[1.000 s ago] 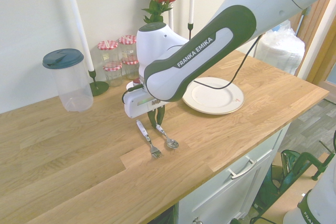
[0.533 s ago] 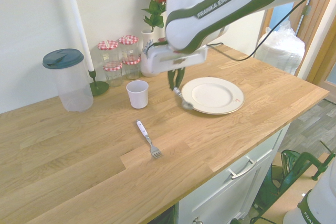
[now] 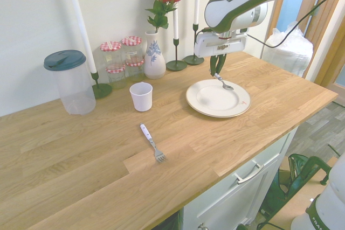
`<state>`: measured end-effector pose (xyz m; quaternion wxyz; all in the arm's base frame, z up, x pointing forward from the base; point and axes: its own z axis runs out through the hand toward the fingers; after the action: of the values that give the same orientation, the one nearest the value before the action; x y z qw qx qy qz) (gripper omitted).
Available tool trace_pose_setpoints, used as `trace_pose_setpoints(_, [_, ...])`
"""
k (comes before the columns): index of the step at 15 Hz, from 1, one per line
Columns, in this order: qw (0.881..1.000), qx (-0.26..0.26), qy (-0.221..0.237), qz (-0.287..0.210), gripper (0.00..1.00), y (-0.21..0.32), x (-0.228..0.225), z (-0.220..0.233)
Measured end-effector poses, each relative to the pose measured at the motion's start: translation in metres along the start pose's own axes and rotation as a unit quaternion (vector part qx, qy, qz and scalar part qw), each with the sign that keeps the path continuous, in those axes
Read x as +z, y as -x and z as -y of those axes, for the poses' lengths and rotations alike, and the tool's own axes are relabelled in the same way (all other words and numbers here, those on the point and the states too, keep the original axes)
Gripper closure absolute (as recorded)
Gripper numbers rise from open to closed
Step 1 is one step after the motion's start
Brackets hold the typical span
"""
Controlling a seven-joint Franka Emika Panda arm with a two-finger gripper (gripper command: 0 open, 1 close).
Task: Put the spoon into the plate
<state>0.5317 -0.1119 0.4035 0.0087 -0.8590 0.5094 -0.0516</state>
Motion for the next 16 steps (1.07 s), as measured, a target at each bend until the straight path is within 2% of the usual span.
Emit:
trace_pose_setpoints(4, [1.0, -0.007, 0.012, 0.006, 1.0, -0.004, 0.041, 0.004])
trace_pose_setpoints(8, [1.0, -0.014, 0.014, 0.009, 1.0, 0.002, 0.052, 0.01])
trace_pose_setpoints(9, [1.0, -0.015, 0.014, 0.009, 0.0, 0.004, 0.053, 0.012])
trace_pose_setpoints(16, [1.0, -0.014, 0.014, 0.009, 0.0, 0.005, 0.054, 0.013])
